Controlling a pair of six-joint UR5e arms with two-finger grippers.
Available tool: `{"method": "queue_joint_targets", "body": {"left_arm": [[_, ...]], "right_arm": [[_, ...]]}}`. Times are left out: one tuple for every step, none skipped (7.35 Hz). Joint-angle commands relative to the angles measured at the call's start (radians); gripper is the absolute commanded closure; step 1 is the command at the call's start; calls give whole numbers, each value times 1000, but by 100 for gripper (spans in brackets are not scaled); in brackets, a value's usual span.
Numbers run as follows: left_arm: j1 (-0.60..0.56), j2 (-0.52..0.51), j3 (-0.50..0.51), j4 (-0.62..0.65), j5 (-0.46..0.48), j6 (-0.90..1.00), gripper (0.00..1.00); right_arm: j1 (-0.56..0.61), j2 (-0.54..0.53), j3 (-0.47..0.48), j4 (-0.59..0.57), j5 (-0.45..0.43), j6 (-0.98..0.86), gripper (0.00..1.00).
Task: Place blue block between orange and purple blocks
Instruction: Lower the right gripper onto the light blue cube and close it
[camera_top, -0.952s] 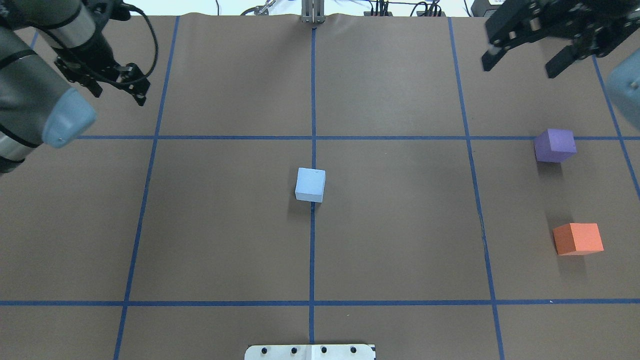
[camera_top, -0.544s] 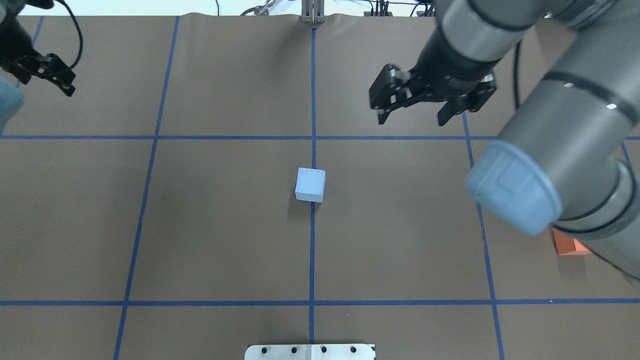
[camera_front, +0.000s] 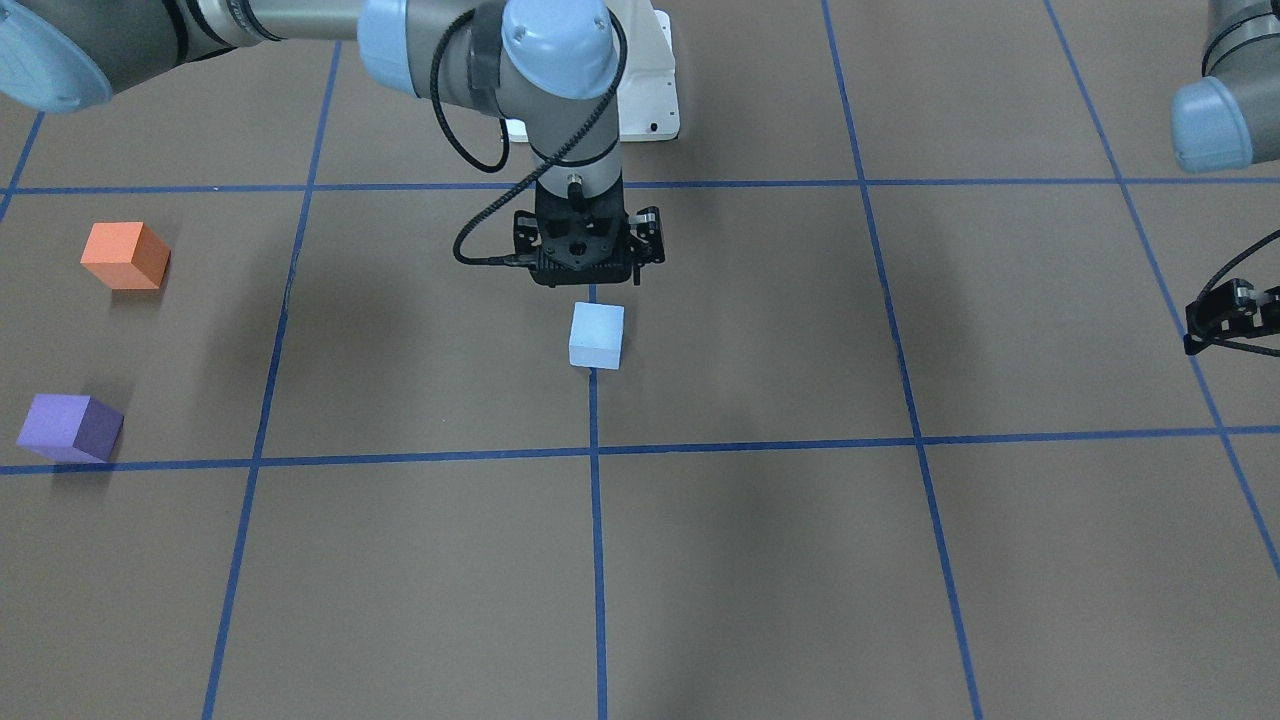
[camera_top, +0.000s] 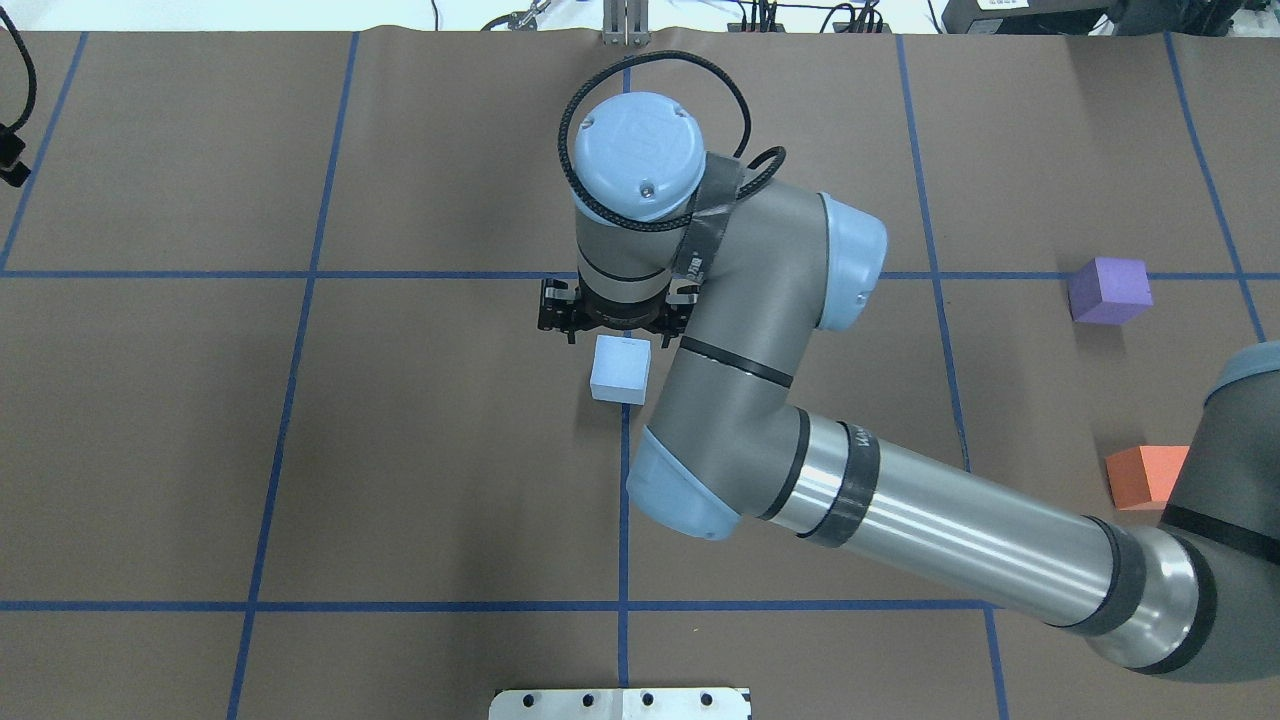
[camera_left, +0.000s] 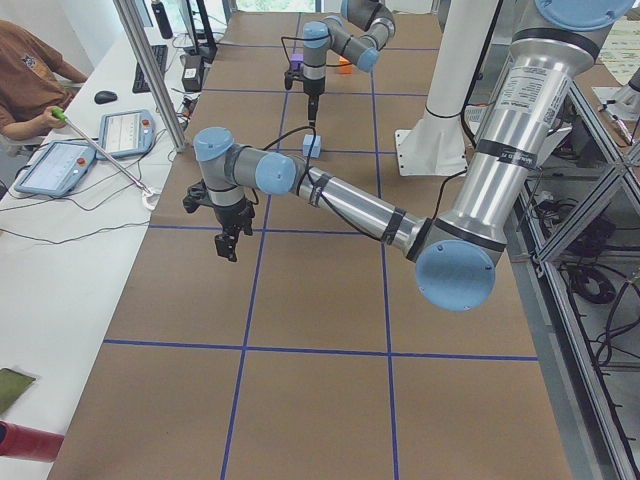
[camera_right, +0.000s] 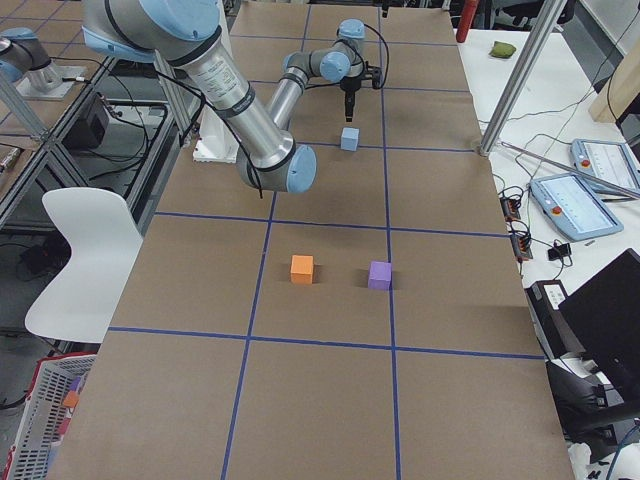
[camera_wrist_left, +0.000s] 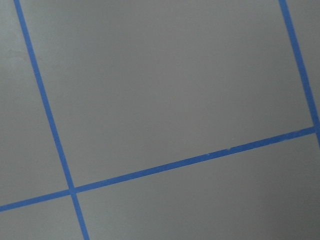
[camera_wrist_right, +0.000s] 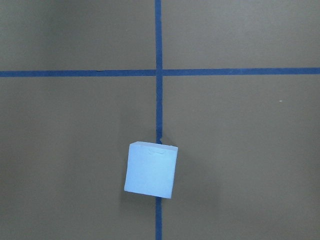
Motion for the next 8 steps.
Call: {"method": "queue_joint_targets", "body": {"left_arm": [[-29, 2, 39, 1, 1, 67, 0], [-29, 2, 45, 0, 2, 67, 0], [-29, 1, 44, 0, 4, 67, 0], [-29, 1, 45, 0, 4, 67, 0], [-29, 1, 44, 0, 4, 67, 0], [-29, 1, 44, 0, 4, 67, 0], [-29, 1, 40, 0, 4, 67, 0], [-29, 1, 42, -2, 4, 67, 0]], "right_arm": [[-33, 21, -139, 90, -51, 8, 0], [-37, 19, -153, 93, -51, 6, 0], [-40, 16, -156, 92, -51, 8, 0], [-40, 7, -156, 93, -51, 8, 0], [-40, -4, -162, 96, -51, 3, 0], [-40, -1, -173, 96, -52, 6, 0], [-41, -1, -179, 105, -52, 6, 0], [-49, 1, -209, 157, -52, 6, 1]]}}
